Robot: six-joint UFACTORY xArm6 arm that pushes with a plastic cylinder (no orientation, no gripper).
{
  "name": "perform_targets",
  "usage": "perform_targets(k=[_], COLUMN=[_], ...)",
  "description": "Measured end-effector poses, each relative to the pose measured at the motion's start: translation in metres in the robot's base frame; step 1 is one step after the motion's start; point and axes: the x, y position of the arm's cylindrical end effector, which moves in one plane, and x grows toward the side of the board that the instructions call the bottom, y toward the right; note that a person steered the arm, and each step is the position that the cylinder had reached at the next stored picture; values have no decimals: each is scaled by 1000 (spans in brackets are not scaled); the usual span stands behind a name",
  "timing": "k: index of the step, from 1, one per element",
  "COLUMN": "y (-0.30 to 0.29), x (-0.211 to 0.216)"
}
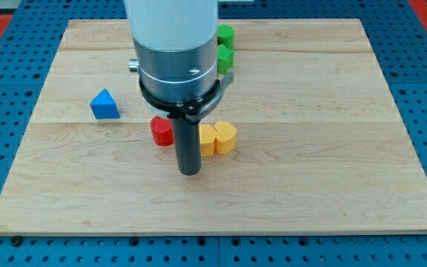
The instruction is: Separate the yellow heart and the yellow hexagon
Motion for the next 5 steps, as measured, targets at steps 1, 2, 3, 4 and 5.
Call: perform_targets(k=[1, 2, 3, 4, 5], y=[6, 21, 36, 36, 51], x=[-4, -16, -28, -34, -32])
